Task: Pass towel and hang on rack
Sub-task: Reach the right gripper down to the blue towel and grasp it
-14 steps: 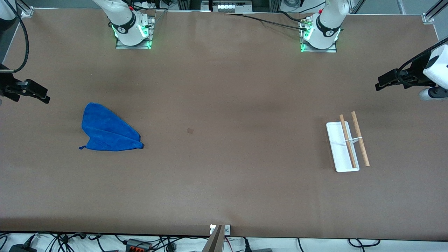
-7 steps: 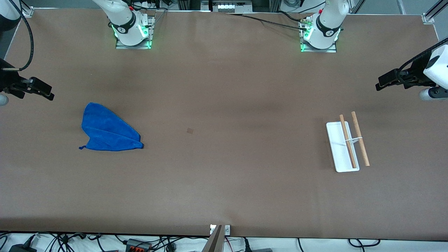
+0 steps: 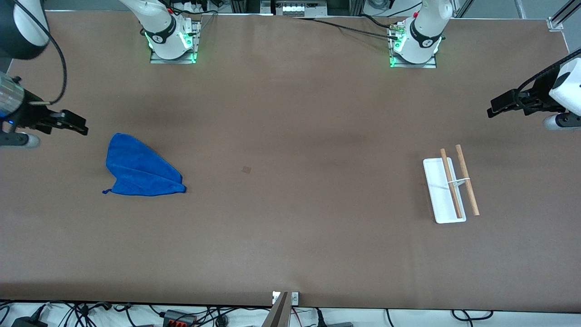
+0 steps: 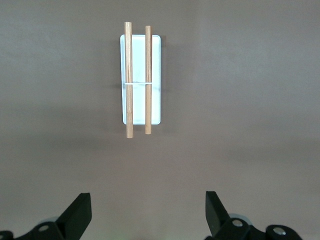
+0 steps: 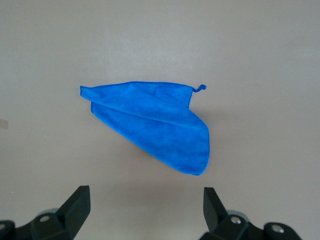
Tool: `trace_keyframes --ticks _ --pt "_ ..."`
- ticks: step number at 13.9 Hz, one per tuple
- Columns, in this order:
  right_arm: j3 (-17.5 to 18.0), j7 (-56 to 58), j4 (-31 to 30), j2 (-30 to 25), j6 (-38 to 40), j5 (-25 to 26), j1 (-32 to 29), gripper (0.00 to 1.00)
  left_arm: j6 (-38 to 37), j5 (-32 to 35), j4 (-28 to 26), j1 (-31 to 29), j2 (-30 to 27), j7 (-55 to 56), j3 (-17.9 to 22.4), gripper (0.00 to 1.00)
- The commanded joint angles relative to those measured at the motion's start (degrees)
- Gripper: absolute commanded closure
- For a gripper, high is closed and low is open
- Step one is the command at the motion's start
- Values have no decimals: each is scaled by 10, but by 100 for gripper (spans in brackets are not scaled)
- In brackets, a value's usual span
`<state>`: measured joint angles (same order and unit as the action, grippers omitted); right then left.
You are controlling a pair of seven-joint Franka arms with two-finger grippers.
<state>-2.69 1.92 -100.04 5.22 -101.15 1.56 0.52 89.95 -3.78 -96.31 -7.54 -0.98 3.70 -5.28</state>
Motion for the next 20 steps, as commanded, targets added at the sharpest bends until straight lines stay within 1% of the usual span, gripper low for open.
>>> trace_keyframes --ticks 1,4,7,9,11,13,14,18,20 --pt "1 -9 17 67 -23 6 25 0 -5 -14 16 -5 7 -14 0 0" --pt "1 -10 21 148 -96 3 46 0 -6 -15 18 -6 10 -14 0 0" --pt "1 1 59 233 -150 3 77 0 -7 -14 17 -6 11 -13 0 0" --pt "1 52 77 287 -172 5 100 0 -8 -15 17 -10 10 -13 0 0" --pt "1 123 77 321 -231 1 104 0 -8 -14 17 -10 10 -14 0 0" --pt "1 159 77 343 -256 0 105 0 -8 -15 17 -10 10 -14 0 0" --pt "1 158 77 349 -261 0 109 0 -8 -15 18 -10 11 -14 0 0" --pt "1 158 76 353 -262 2 142 0 -8 -15 17 -10 11 -14 0 0" --pt "1 162 77 359 -265 8 146 0 -8 -15 17 -10 11 -14 0 0"
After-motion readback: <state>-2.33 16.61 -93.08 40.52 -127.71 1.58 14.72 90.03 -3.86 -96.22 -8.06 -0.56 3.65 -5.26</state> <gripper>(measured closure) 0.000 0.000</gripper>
